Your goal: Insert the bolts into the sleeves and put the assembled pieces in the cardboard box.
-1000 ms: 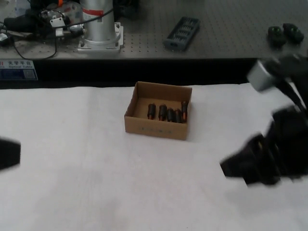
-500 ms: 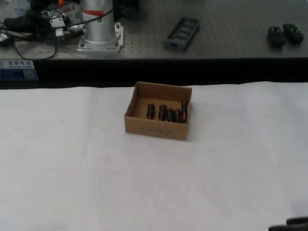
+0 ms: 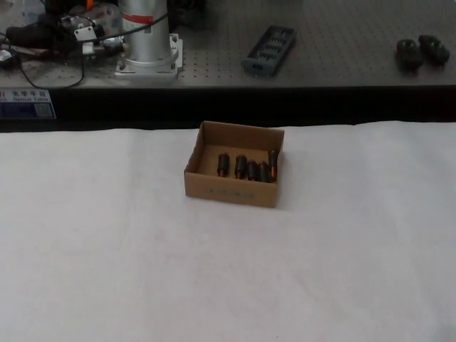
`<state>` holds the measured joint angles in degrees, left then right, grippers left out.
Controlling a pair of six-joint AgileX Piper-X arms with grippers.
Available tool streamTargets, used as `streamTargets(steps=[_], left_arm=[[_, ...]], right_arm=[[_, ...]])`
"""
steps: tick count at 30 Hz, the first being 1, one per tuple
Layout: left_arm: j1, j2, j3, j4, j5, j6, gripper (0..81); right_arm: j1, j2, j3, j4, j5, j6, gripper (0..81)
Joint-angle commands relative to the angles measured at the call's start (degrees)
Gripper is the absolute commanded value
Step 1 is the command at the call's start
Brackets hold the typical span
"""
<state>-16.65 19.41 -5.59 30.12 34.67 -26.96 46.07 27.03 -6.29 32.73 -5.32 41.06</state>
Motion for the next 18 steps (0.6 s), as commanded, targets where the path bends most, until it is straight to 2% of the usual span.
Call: streamTargets(steps=[1, 10, 14, 18], left_arm=[[-0.19, -0.59, 1.91, -2.59, 0.84, -0.45, 44.0], [-0.19, -0.59, 5.59, -3.11, 2.12, -3.26, 42.6], [-0.19, -0.59, 5.59, -2.68, 1.61, -2.91, 37.8], [-0.19, -0.59, 5.59, -2.68, 1.62, -2.2, 29.5]], right_arm=[[0.08, -0.44, -0.23, -1.03, 0.02, 0.33, 32.1], [0.08, -0.44, 3.22, -1.37, 0.02, 0.52, 32.1], [0.08, -0.44, 3.5, -0.91, 0.02, 0.52, 32.1], [0.08, -0.44, 3.65, -0.93, 1.75, 0.28, 32.1]])
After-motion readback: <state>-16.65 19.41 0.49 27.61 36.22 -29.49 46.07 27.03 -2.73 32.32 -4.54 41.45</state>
